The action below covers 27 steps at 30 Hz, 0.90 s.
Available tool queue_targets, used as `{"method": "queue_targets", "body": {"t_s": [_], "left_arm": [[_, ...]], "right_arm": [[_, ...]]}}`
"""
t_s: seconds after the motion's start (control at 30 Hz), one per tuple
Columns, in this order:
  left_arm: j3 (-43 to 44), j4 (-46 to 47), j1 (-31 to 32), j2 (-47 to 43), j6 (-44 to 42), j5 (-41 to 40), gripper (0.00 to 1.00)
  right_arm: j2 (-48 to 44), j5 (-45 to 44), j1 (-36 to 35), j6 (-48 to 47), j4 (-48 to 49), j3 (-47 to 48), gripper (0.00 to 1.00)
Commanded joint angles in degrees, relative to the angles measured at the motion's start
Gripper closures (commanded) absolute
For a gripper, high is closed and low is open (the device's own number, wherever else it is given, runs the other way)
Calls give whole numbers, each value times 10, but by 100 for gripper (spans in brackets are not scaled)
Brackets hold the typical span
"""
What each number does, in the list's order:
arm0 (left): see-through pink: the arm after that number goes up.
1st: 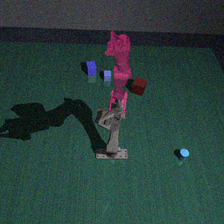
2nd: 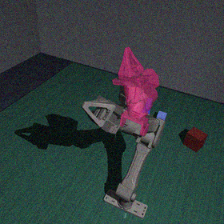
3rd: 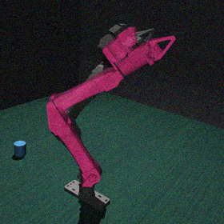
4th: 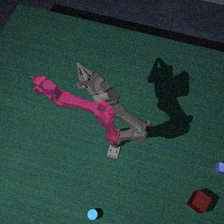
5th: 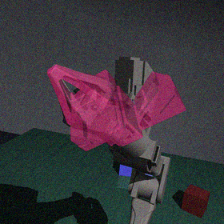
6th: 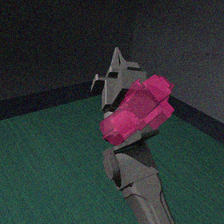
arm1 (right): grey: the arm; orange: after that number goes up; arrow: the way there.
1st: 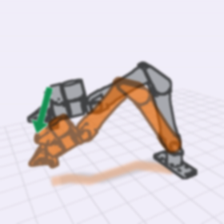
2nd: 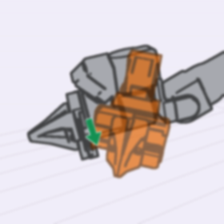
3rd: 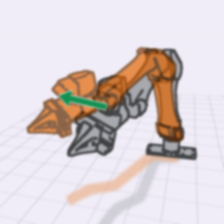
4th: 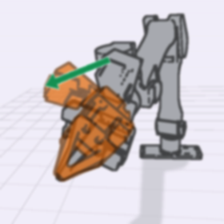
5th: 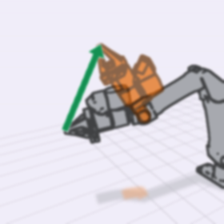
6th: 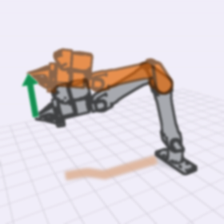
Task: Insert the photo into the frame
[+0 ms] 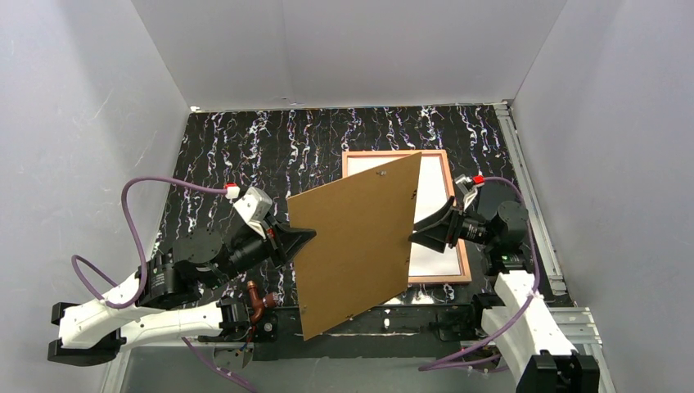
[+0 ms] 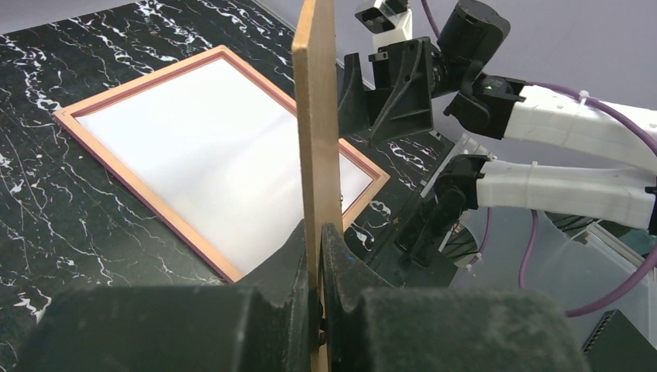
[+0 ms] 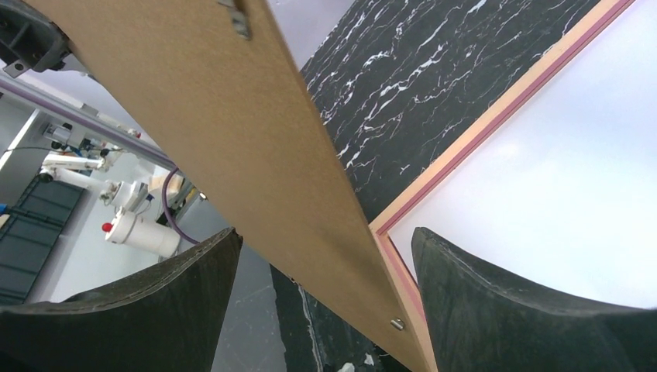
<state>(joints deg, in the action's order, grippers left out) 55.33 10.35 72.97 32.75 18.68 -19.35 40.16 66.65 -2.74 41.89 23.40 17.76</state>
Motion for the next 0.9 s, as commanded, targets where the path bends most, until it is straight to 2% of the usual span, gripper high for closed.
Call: {"method": "queue_targets", "body": {"t_s": [0.0, 0.33, 0.53, 0.63, 0.8, 0.83, 0.87], "left_arm": [[2, 15, -4, -7, -26, -42, 100], [-1, 5, -4, -5, -14, -41, 100], [-12, 5, -4, -13, -13, -57, 100], [-19, 8, -4, -17, -17, -69, 100], [-28, 13, -4, -24, -22, -87, 100], [-29, 11, -4, -25, -23, -90, 100], [-29, 10, -4, -26, -23, -94, 100]], "right_arm": [[47, 36, 2, 4, 113, -9, 12], [147, 62, -14, 144, 390, -15, 13], [185, 61, -91, 134, 380, 9, 17], [181, 56, -94, 145, 389, 2, 20], [135, 38, -94, 120, 318, 3, 24], [124, 36, -94, 111, 293, 8, 28], [114, 34, -94, 105, 269, 13, 38]]}}
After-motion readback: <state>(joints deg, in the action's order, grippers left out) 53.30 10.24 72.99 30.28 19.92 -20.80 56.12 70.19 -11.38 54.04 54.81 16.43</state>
